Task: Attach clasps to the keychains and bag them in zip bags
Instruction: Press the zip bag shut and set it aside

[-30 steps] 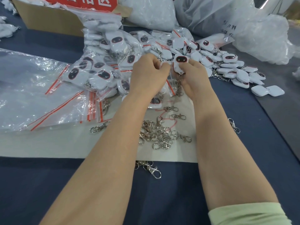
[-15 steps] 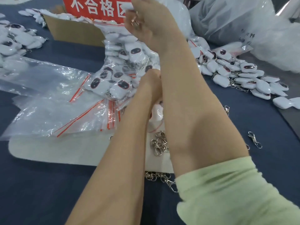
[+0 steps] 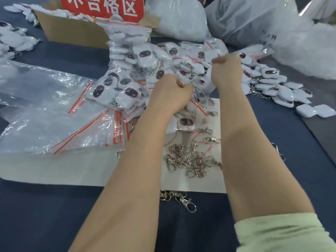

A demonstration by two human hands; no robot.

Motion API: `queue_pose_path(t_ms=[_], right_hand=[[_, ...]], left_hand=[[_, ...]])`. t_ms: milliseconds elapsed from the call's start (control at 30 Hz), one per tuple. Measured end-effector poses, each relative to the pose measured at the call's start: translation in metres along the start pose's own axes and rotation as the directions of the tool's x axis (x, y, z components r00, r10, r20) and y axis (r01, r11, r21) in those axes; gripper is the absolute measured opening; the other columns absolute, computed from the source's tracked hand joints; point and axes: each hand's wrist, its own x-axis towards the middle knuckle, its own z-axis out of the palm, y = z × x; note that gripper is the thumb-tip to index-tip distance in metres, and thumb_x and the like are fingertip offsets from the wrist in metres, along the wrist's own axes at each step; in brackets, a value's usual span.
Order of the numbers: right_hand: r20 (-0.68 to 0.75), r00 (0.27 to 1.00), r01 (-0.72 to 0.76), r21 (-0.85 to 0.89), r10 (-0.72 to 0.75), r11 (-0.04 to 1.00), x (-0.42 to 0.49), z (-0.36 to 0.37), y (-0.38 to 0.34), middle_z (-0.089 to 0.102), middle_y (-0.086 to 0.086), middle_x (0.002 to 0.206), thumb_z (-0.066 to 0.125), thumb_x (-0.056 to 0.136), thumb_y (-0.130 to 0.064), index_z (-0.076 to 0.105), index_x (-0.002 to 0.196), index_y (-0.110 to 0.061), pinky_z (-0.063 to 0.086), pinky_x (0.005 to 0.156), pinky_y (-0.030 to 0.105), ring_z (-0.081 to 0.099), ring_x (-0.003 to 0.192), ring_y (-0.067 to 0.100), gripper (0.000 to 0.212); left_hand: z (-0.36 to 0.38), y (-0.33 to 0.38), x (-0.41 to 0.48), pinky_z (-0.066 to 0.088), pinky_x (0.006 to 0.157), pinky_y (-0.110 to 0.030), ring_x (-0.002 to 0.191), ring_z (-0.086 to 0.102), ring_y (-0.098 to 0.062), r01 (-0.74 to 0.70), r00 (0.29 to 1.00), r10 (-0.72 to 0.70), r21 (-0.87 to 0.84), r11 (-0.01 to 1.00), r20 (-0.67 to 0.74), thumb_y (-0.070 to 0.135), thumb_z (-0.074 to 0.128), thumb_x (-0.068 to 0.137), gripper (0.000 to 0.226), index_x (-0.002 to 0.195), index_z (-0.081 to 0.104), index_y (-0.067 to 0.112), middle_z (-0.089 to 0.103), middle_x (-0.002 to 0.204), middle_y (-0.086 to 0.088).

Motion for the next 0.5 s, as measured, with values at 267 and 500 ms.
queue_pose_path(t_ms=[267, 500], right_hand=[[0.207, 0.978, 0.092, -0.379, -0.012, 0.921, -0.018, 0.011, 0.043, 0.048, 0.014, 0.137, 0.054, 0.095, -0.037, 0.048, 0.137, -0.019, 0.041, 0.102, 0.039, 0.043, 0.127, 0.034, 0.046], [0.127, 0.992, 0.066, -0.417, -0.014, 0.907, -0.019, 0.02, 0.04, 0.026, 0.014, 0.145, 0.056, 0.092, -0.043, 0.043, 0.141, -0.028, 0.029, 0.108, 0.042, 0.028, 0.13, 0.036, 0.053]], left_hand=[[0.005, 0.004, -0.002, 0.057, 0.077, -0.044, 0.077, 0.07, -0.028, -0.003, 1.0, 0.004, 0.04, 0.999, -0.022, 0.022, 0.053, 0.091, 0.028, 0.101, 0.063, -0.002, 0.071, 0.086, -0.016], [0.0, 0.002, 0.0, 0.052, 0.052, -0.022, 0.048, 0.06, -0.011, -0.002, 1.0, 0.002, 0.027, 1.0, 0.003, 0.021, 0.053, 0.092, 0.017, 0.082, 0.059, 0.009, 0.067, 0.064, -0.005]])
